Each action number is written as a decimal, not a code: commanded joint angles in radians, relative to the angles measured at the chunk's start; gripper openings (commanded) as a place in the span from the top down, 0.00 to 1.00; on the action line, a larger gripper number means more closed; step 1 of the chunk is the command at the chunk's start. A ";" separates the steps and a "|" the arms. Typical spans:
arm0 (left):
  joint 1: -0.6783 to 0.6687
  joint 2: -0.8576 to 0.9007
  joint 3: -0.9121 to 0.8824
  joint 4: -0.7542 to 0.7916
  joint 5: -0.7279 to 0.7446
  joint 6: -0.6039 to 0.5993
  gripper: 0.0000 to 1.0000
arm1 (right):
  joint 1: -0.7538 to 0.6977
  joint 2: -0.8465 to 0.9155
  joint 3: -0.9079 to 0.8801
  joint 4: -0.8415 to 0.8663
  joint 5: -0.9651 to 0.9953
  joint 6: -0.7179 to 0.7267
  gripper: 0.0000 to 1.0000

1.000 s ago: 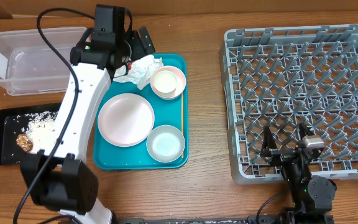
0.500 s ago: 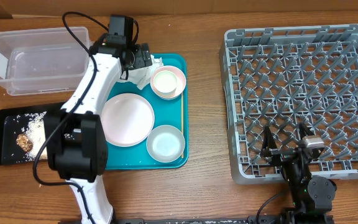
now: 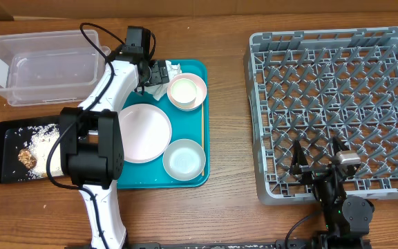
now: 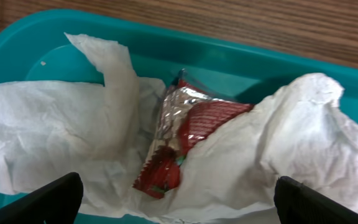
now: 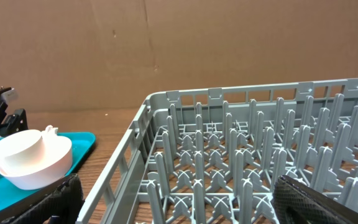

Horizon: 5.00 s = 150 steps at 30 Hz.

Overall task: Sort waste into correct bins and load items into the dishwasher
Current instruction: 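Grasp the crumpled tissue with red wrapper using the left gripper, then carry the tissue and wrapper left and drop into the clear bin, then move left gripper back to the remaining tissue and grasp it, then carry the tissue left and drop it into the clear bin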

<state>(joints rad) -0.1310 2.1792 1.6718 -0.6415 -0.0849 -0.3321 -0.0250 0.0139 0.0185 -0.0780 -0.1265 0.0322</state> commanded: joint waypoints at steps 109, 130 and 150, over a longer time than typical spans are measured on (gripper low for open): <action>0.002 -0.044 -0.006 -0.100 -0.123 0.091 0.09 | -0.003 -0.011 -0.010 0.005 0.001 -0.003 0.00; 0.000 0.048 0.098 -0.128 -0.232 0.080 0.86 | -0.003 -0.011 -0.010 0.005 0.001 -0.003 0.00; 0.150 -0.158 0.418 -0.148 -0.344 0.062 0.96 | -0.003 -0.011 -0.010 0.005 0.001 -0.003 0.00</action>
<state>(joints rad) -0.0566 2.0026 2.0930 -0.7685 -0.3878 -0.2588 -0.0250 0.0139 0.0185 -0.0776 -0.1261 0.0319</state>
